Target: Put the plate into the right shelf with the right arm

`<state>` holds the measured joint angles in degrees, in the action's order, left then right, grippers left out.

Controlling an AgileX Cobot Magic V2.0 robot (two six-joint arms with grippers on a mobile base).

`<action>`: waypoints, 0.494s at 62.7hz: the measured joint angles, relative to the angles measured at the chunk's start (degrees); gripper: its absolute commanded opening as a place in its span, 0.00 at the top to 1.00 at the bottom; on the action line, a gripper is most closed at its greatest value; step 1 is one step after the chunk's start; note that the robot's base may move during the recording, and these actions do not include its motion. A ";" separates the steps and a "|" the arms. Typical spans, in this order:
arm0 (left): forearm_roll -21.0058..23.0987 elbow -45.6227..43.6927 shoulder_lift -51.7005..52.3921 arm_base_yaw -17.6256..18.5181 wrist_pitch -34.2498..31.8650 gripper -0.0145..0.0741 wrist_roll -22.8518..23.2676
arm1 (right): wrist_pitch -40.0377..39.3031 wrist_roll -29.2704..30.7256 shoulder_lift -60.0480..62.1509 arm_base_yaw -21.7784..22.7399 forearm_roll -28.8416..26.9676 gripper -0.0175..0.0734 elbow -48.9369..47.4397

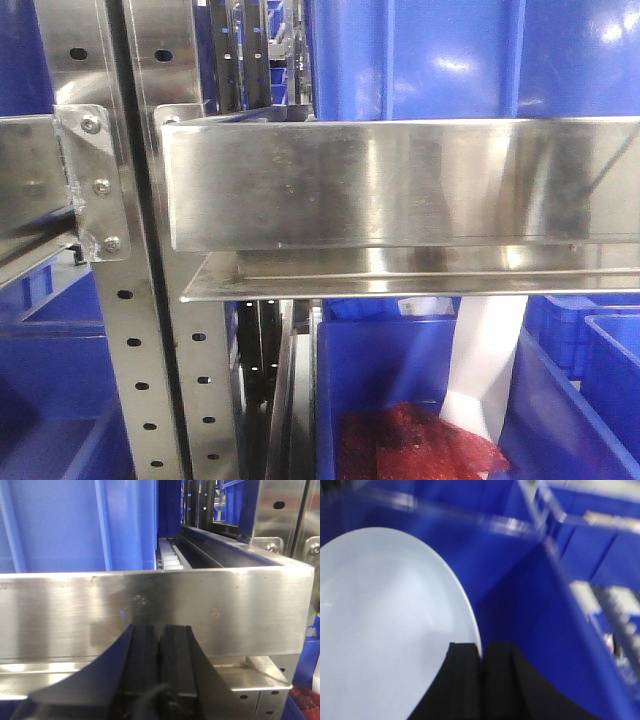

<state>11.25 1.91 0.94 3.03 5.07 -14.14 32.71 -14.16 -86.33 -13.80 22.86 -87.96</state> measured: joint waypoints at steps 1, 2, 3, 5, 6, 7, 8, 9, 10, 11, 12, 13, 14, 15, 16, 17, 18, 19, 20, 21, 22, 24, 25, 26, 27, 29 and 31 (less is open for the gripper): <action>0.00 0.00 0.00 0.00 0.00 0.89 0.00 | 0.00 0.00 -0.40 0.00 0.00 0.75 0.00; 0.00 0.00 0.00 0.00 0.00 0.89 0.00 | 0.00 0.00 -0.78 0.00 0.00 0.74 0.00; 0.00 0.00 0.00 0.00 0.00 0.89 0.00 | 0.00 0.00 -1.12 0.00 0.00 0.74 0.00; 0.00 0.00 0.00 0.00 0.00 0.89 0.00 | 0.00 0.00 -1.78 0.00 0.00 0.74 0.00; 0.00 0.00 0.00 0.00 0.00 0.89 0.00 | 0.00 0.00 -2.04 0.00 0.00 0.74 0.00; 0.00 0.00 0.00 0.00 0.00 0.89 0.00 | 0.14 0.00 -2.42 0.00 0.00 0.74 0.00; 0.00 0.00 0.00 0.00 0.00 0.89 0.00 | 0.25 0.00 -2.52 0.00 0.00 0.74 0.00; 0.00 0.00 0.00 0.00 0.00 0.89 0.00 | 0.35 0.00 -2.72 0.00 -0.12 0.73 0.00; 0.00 0.00 0.00 0.00 0.00 0.89 0.00 | 0.47 0.00 -2.89 0.00 -0.12 0.72 0.00; 0.00 0.00 0.00 0.00 0.00 0.89 0.00 | 0.58 0.00 -3.03 0.00 -0.38 0.70 0.00; 0.00 0.00 0.00 0.00 0.00 0.89 0.00 | 0.59 0.00 -3.12 0.00 -0.62 0.68 0.00; 0.00 0.00 0.00 0.00 0.00 0.89 0.00 | 0.78 0.00 -3.12 0.00 -0.79 0.65 0.00; 0.00 0.00 0.00 0.00 0.00 0.89 0.00 | 0.85 0.00 -3.18 0.00 -0.91 0.62 0.00; 0.00 0.00 0.00 0.00 0.00 0.89 0.00 | 0.83 0.00 -3.18 0.00 -1.21 0.60 0.00; 0.00 0.00 0.00 0.00 0.00 0.89 0.00 | 0.86 0.00 -3.18 0.00 -1.34 0.57 0.00; 0.00 0.00 0.00 0.00 0.00 0.89 0.00 | 0.98 0.00 -3.18 0.00 -1.48 0.54 0.00; 0.00 0.00 0.00 0.00 0.00 0.89 0.00 | 0.98 0.00 -3.18 0.00 -1.74 0.50 0.00; 0.00 0.00 0.00 0.00 0.00 0.89 0.00 | 0.98 0.00 -3.18 0.00 -1.90 0.47 0.00; 0.00 0.00 0.00 0.00 0.00 0.89 0.00 | 0.98 0.00 -3.18 0.00 -2.18 0.42 0.00; 0.00 0.00 0.00 0.00 0.00 0.89 0.00 | 0.98 0.00 -3.18 0.00 -2.34 0.39 0.00; 0.00 0.00 0.00 0.00 0.00 0.89 0.00 | 0.98 0.00 -3.18 0.00 -2.52 0.35 0.00; 0.00 0.00 0.00 0.00 0.00 0.89 0.00 | 1.12 0.00 -3.18 0.00 -2.80 0.30 0.00; 0.00 0.00 0.00 0.00 0.00 0.89 0.00 | 1.23 0.00 -3.18 0.00 -2.94 0.27 0.00; 0.00 0.00 0.00 0.00 0.00 0.89 0.00 | 1.35 0.00 -3.18 0.00 -3.07 0.25 0.00; 0.00 0.00 0.00 0.00 0.00 0.89 0.00 | 1.51 0.00 -3.18 0.00 -3.20 0.22 0.00; 0.00 0.00 0.00 0.00 0.00 0.89 0.00 | 1.83 0.00 -3.18 0.00 -3.21 0.18 0.00; 0.00 0.00 0.00 0.00 0.00 0.89 0.00 | 2.28 0.00 -3.18 0.00 -3.33 0.16 0.00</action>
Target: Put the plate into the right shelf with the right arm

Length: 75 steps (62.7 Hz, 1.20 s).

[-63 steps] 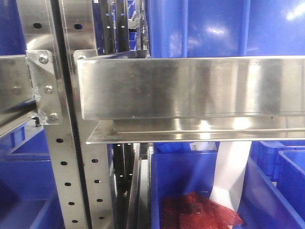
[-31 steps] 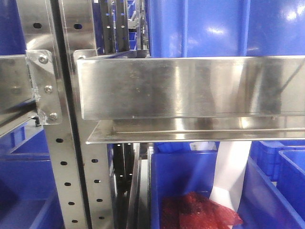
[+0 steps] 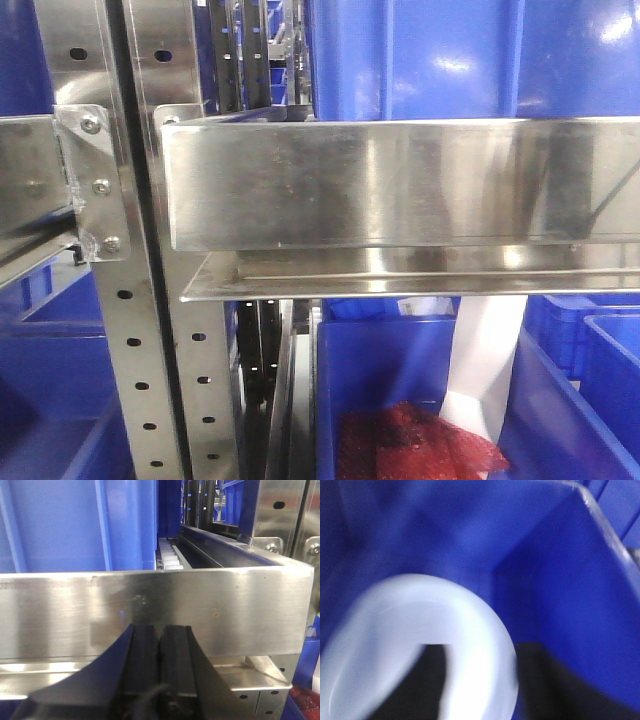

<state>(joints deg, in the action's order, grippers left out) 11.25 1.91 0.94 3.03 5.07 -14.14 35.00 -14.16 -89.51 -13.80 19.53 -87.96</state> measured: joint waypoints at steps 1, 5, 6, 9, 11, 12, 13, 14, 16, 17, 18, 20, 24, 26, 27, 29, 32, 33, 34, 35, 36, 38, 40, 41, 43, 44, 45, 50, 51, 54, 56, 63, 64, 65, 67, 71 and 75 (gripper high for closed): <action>0.00 0.00 0.00 0.00 0.00 0.89 0.00 | 0.15 0.00 0.00 0.00 0.00 0.16 0.00; 0.00 0.00 0.00 0.00 0.00 0.89 0.00 | 1.03 0.00 0.14 0.00 -0.13 0.16 0.00; 0.00 0.00 0.00 0.00 0.00 0.89 0.00 | 1.17 0.00 0.28 0.00 -0.22 0.16 0.00; 0.00 0.00 0.00 0.00 0.00 0.89 0.00 | 1.42 0.00 0.94 0.00 -0.61 0.16 0.00; 0.00 0.00 0.00 0.00 0.00 0.89 0.00 | 1.57 0.00 2.10 0.00 -1.26 0.16 0.00; 0.00 0.00 0.00 0.00 0.00 0.89 0.00 | 1.67 0.00 2.73 0.00 -1.46 0.16 0.00; 0.00 0.00 0.00 0.00 0.00 0.89 0.00 | 1.65 0.00 3.18 0.00 -1.84 0.16 0.00; 0.00 0.00 0.00 0.00 0.00 0.89 0.00 | 1.65 0.00 3.95 0.00 -2.08 0.16 0.00; 0.00 0.00 0.00 0.00 0.00 0.89 0.00 | 1.65 0.00 5.10 0.00 -2.72 0.17 0.00; 0.00 0.00 0.00 0.00 0.00 0.89 0.00 | 1.65 0.00 5.73 0.00 -3.00 0.17 0.00; 0.00 0.00 0.00 0.00 0.00 0.89 0.00 | 1.65 -0.04 6.37 0.00 -3.29 0.18 0.00; 0.00 0.00 0.00 0.00 0.00 0.89 0.00 | 1.65 -0.15 7.73 0.00 -3.98 0.21 0.00; 0.00 0.00 0.00 0.00 0.00 0.89 0.00 | 1.65 -0.15 10.97 0.00 -5.36 0.31 0.00; 0.00 0.00 0.00 0.00 0.00 0.89 0.00 | 1.65 -0.15 12.52 0.00 -5.81 0.36 0.24; 0.00 0.00 0.00 0.00 0.00 0.89 0.00 | 1.65 -0.15 13.33 0.00 -6.00 0.39 0.40; 0.00 0.00 0.00 0.00 0.00 0.89 0.00 | 1.65 -0.15 15.42 0.00 -6.45 0.47 1.11; 0.00 0.00 0.00 0.00 0.00 0.89 0.00 | 1.92 -0.15 18.04 0.00 -6.78 0.56 2.22; 0.00 0.00 0.00 0.00 0.00 0.89 0.00 | 2.04 -0.15 18.93 0.00 -6.92 0.59 2.69; 0.00 0.00 0.00 0.00 0.00 0.89 0.00 | 2.18 -0.15 19.86 0.00 -7.03 0.62 3.21; 0.00 0.00 0.00 0.00 0.00 0.89 0.00 | 2.18 -0.15 21.28 0.00 -7.04 0.66 3.78; 0.00 0.00 0.00 0.00 0.00 0.89 0.00 | 2.18 -0.15 22.27 0.00 -7.13 0.68 4.73; 0.00 0.00 0.00 0.00 0.00 0.89 0.00 | 2.43 -0.15 24.76 0.00 -7.13 0.73 6.53; 0.00 0.00 0.00 0.00 0.00 0.89 0.00 | 2.44 -0.15 26.83 0.00 -7.13 0.77 8.16; 0.00 0.00 0.00 0.00 0.00 0.89 0.00 | 2.44 -0.15 27.90 0.00 -7.16 0.76 9.02; 0.00 0.00 0.00 0.00 0.00 0.89 0.00 | 2.52 -0.15 30.05 0.00 -7.27 0.75 10.82; 0.00 0.00 0.00 0.00 0.00 0.89 0.00 | 2.52 -0.15 31.71 0.00 -7.26 0.75 11.78; 0.00 0.00 0.00 0.00 0.00 0.89 0.00 | 2.52 -0.15 32.85 0.00 -7.26 0.75 13.23; 0.00 0.00 0.00 0.00 0.00 0.89 0.00 | 2.52 -0.15 39.02 0.00 -7.26 0.75 18.92; 0.00 0.00 0.00 0.00 0.00 0.89 0.00 | 2.52 -0.15 40.15 0.00 -7.26 0.75 19.99; 0.00 0.00 0.00 0.00 0.00 0.89 0.00 | 2.42 -0.15 44.14 0.00 -7.26 0.75 23.71; 0.00 0.00 0.00 0.00 0.00 0.89 0.00 | 2.42 -0.15 46.91 0.00 -7.26 0.75 26.32; 0.00 0.00 0.00 0.00 0.00 0.89 0.00 | 1.93 -0.15 54.96 0.00 -7.29 0.75 33.59; 0.00 0.00 0.00 0.00 0.00 0.89 0.00 | 1.93 -0.15 56.40 0.00 -7.29 0.75 34.46; 0.00 0.00 0.00 0.00 0.00 0.89 0.00 | 1.80 -0.15 57.34 0.00 -7.29 0.75 35.74; 0.00 0.00 0.00 0.00 0.00 0.89 0.00 | 1.66 -0.15 59.50 0.00 -7.29 0.75 37.83; 0.00 0.00 0.00 0.00 0.00 0.89 0.00 | 1.54 -0.15 62.62 0.00 -7.29 0.75 40.82; 0.00 0.00 0.00 0.00 0.00 0.89 0.00 | 1.54 -0.15 65.99 0.00 -7.29 0.75 43.57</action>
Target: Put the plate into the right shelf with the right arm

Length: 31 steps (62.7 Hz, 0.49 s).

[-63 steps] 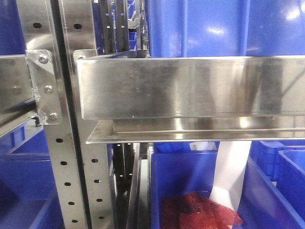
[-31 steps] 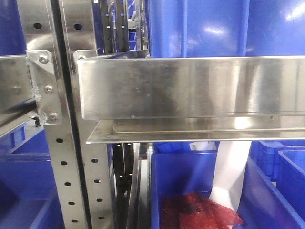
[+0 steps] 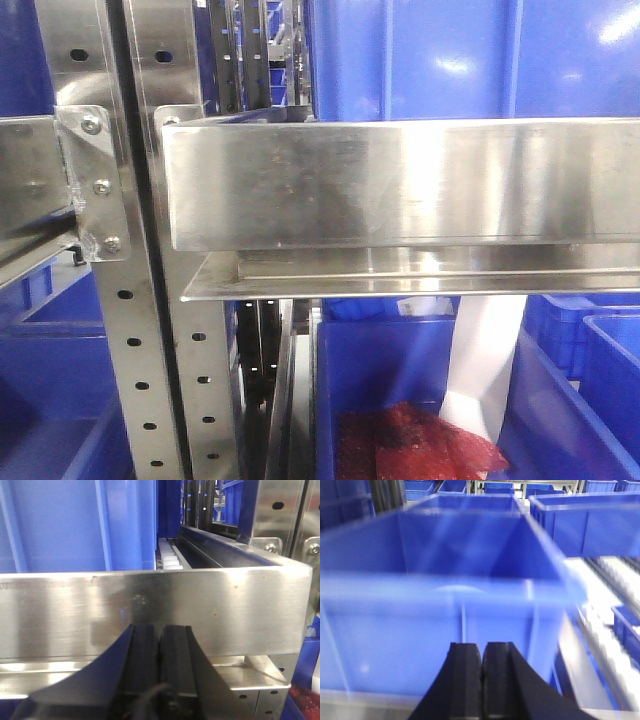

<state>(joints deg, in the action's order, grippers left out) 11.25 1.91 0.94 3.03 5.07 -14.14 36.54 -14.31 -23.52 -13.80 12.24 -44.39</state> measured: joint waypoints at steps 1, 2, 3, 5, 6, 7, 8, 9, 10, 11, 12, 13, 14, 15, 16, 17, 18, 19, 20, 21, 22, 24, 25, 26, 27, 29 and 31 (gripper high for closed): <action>0.00 0.00 0.00 0.00 0.00 0.89 0.00 | 0.00 0.00 0.59 0.00 0.00 0.75 0.76; 0.00 0.00 0.00 0.00 0.00 0.89 0.00 | 0.00 0.00 1.15 0.00 0.00 0.75 1.24; 0.00 0.00 0.00 0.00 0.00 0.89 0.00 | 0.00 0.00 1.67 0.00 0.00 0.75 1.71; 0.00 0.00 0.00 0.00 0.00 0.89 0.00 | 0.00 0.00 2.63 0.00 0.00 0.75 2.53; 0.00 0.00 0.00 0.00 0.00 0.89 0.00 | 0.00 0.00 3.06 0.00 0.00 0.75 2.91; 0.00 0.00 0.00 0.00 0.00 0.89 0.00 | 0.00 0.00 3.62 0.00 0.00 0.75 3.25; 0.00 0.00 0.00 0.00 0.00 0.89 0.00 | 0.00 0.00 3.96 0.00 0.00 0.75 3.74; 0.00 0.00 0.00 0.00 0.00 0.89 0.00 | 0.00 0.00 4.25 0.00 0.00 0.75 4.03; 0.00 0.00 0.00 0.00 0.00 0.89 0.00 | 0.00 0.00 4.47 0.00 0.00 0.75 4.31; 0.00 0.00 0.00 0.00 0.00 0.89 0.00 | 0.00 0.00 4.65 0.00 0.00 0.75 4.56; 0.00 0.00 0.00 0.00 0.00 0.89 0.00 | 0.00 0.00 4.81 0.00 0.00 0.75 4.79; 0.00 0.00 0.00 0.00 0.00 0.89 0.00 | 0.00 0.00 4.83 0.00 0.00 0.75 4.99; 0.00 0.00 0.00 0.00 0.00 0.89 0.00 | 0.00 -0.12 4.93 0.00 0.00 0.75 5.10; 0.00 0.00 0.00 0.00 0.00 0.89 0.00 | -0.02 -0.12 4.93 0.00 0.00 0.75 5.44; 0.00 0.00 0.00 0.00 0.00 0.89 0.00 | -0.02 -0.12 4.93 0.00 0.00 0.75 5.62; 0.00 0.00 0.00 0.00 0.00 0.89 0.00 | -0.02 -0.12 4.93 0.00 0.00 0.75 5.78; 0.00 0.00 0.00 0.00 0.00 0.89 0.00 | -0.02 -0.12 4.93 0.00 0.00 0.75 5.93; 0.00 0.00 0.00 0.00 0.00 0.89 0.00 | -0.02 -0.12 4.93 0.00 0.00 0.75 6.06; 0.00 0.00 0.00 0.00 0.00 0.89 0.00 | -0.02 -0.12 4.93 0.00 0.00 0.75 6.21; 0.00 0.00 0.00 0.00 0.00 0.89 0.00 | -0.02 -0.12 4.93 0.00 -0.10 0.75 6.34; 0.00 0.00 0.00 0.00 0.00 0.89 0.00 | -0.02 -0.12 4.95 0.00 -0.09 0.75 6.47; 0.00 0.00 0.00 0.00 0.00 0.89 0.00 | -0.02 -0.12 4.95 0.00 -0.09 0.75 6.49; 0.00 0.00 0.00 0.00 0.00 0.89 0.00 | -0.02 -0.12 4.95 0.00 -0.09 0.75 6.49; 0.00 0.00 0.00 0.00 0.00 0.89 0.00 | -0.02 -0.12 4.95 0.00 -0.09 0.75 6.49; 0.00 0.00 0.00 0.00 0.00 0.89 0.00 | -0.02 -0.12 4.95 0.00 -0.09 0.75 6.49; 0.00 0.00 0.00 0.00 0.00 0.89 0.00 | -0.02 -0.12 4.95 0.00 -0.09 0.75 6.49; 0.00 0.00 0.00 0.00 0.00 0.89 0.00 | -0.02 -0.12 4.95 0.00 -0.09 0.75 6.49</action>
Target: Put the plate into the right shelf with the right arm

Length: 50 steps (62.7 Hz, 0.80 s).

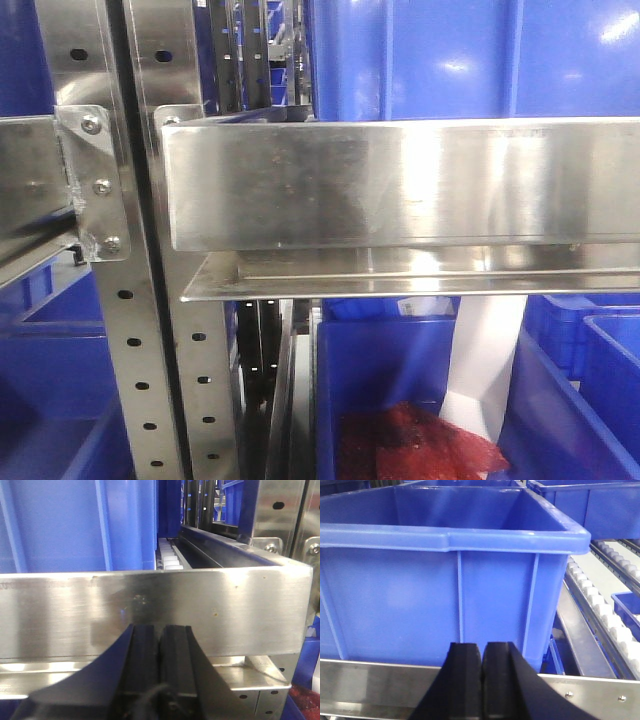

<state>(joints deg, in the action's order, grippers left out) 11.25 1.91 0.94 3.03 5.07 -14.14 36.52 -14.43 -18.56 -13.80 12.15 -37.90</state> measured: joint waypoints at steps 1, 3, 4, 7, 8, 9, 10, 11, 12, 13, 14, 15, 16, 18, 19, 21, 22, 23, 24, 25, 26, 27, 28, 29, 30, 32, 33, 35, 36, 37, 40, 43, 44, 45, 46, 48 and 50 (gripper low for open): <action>0.00 0.00 0.00 0.00 0.00 0.89 0.00 | 0.00 0.00 0.00 0.00 0.00 0.75 0.00; 0.00 0.00 0.00 0.00 0.00 0.89 0.00 | 0.00 0.00 0.00 0.00 0.00 0.75 0.00; 0.00 0.00 0.00 0.00 0.00 0.89 0.00 | 0.00 0.00 0.00 0.00 0.00 0.75 0.00; 0.00 0.00 0.00 0.00 0.00 0.89 0.00 | 0.00 0.00 0.00 0.00 0.00 0.75 0.00; 0.00 0.00 0.00 0.00 0.00 0.89 0.00 | 0.00 0.00 0.00 0.00 0.00 0.75 0.00; 0.00 0.00 0.00 0.00 0.00 0.89 0.00 | 0.00 0.00 0.00 0.00 0.00 0.75 0.09; 0.00 0.00 0.00 0.00 0.00 0.89 0.00 | 0.00 0.00 0.00 0.00 0.00 0.75 0.09; 0.00 0.00 0.00 0.00 0.00 0.89 0.00 | -0.23 0.00 0.00 0.00 0.00 0.75 0.09; 0.00 0.00 0.00 0.00 0.00 0.89 0.00 | -0.34 0.00 0.00 0.00 0.00 0.75 0.21; 0.00 0.00 0.00 0.00 0.00 0.89 0.00 | -0.49 0.00 0.00 0.00 0.00 0.75 0.31; 0.00 0.00 0.00 0.00 0.00 0.89 0.00 | -0.67 0.00 0.00 0.00 0.00 0.75 0.34; 0.00 0.00 0.00 0.00 0.00 0.89 0.00 | -0.89 0.12 0.00 0.04 0.00 0.75 0.44; 0.00 0.00 0.00 0.00 0.00 0.89 0.00 | -1.09 0.33 0.00 0.14 0.00 0.75 0.71; 0.00 0.00 0.00 0.00 0.00 0.89 0.00 | -1.83 0.58 0.00 0.39 0.00 0.75 1.11; 0.00 0.00 0.00 0.00 0.00 0.89 0.00 | -2.22 0.81 0.00 0.58 -0.12 0.75 1.33; 0.00 0.00 0.00 0.00 0.00 0.89 0.00 | -2.90 1.42 0.10 1.27 -0.28 0.75 1.84; 0.00 0.00 0.00 0.00 0.00 0.89 0.00 | -3.38 1.79 0.20 1.61 -0.62 0.75 2.16; 0.00 0.00 0.00 0.00 0.00 0.89 0.00 | -3.88 2.38 0.23 1.96 -0.90 0.75 2.69; 0.00 0.00 0.00 0.00 0.00 0.89 0.00 | -4.35 2.86 0.36 2.35 -1.18 0.75 3.10; 0.00 0.00 0.00 0.00 0.00 0.89 0.00 | -5.19 3.34 0.47 2.76 -1.56 0.75 3.54; 0.00 0.00 0.00 0.00 0.00 0.89 0.00 | -5.75 3.85 0.64 3.20 -1.98 0.75 4.04; 0.00 0.00 0.00 0.00 0.00 0.89 0.00 | -6.41 4.39 0.96 3.66 -2.47 0.75 4.58; 0.00 0.00 0.00 0.00 0.00 0.89 0.00 | -7.06 4.92 1.36 4.38 -2.95 0.75 5.15; 0.00 0.00 0.00 0.00 0.00 0.89 0.00 | -7.68 5.52 1.67 4.86 -3.70 0.75 5.78; 0.00 0.00 0.00 0.00 0.00 0.89 0.00 | -8.35 6.38 2.01 5.35 -4.28 0.75 6.78; 0.00 0.00 0.00 0.00 0.00 0.89 0.00 | -9.92 7.62 2.80 6.34 -5.49 0.75 8.24; 0.00 0.00 0.00 0.00 0.00 0.89 0.00 | -10.51 8.19 3.24 6.84 -6.07 0.75 9.02; 0.00 0.00 0.00 0.00 0.00 0.89 0.00 | -12.03 9.60 4.43 8.09 -7.58 0.75 11.08; 0.00 0.00 0.00 0.00 0.00 0.89 0.00 | -12.61 10.15 4.93 8.59 -8.12 0.75 11.95; 0.00 0.00 0.00 0.00 0.00 0.89 0.00 | -13.14 10.69 5.70 9.31 -8.66 0.75 12.83; 0.00 0.00 0.00 0.00 0.00 0.89 0.00 | -14.81 12.13 7.28 10.68 -10.35 0.75 16.09; 0.00 0.00 0.00 0.00 0.00 0.89 0.00 | -16.67 12.76 8.88 11.92 -11.49 0.75 19.01; 0.00 0.00 0.00 0.00 0.00 0.89 0.00 | -17.18 13.03 9.68 12.49 -11.79 0.75 19.99; 0.00 0.00 0.00 0.00 0.00 0.89 0.00 | -17.71 13.16 10.21 12.82 -12.15 0.75 20.98; 0.00 0.00 0.00 0.00 0.00 0.89 0.00 | -18.17 13.32 10.73 13.11 -12.49 0.75 22.45; 0.00 0.00 0.00 0.00 0.00 0.89 0.00 | -19.39 13.42 11.77 13.59 -12.86 0.75 24.41; 0.00 0.00 0.00 0.00 0.00 0.89 0.00 | -20.31 13.50 12.83 13.92 -13.14 0.75 26.31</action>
<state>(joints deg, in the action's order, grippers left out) 11.25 1.91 0.94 3.03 5.07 -14.14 16.20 -0.93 -5.73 0.12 -0.99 -11.59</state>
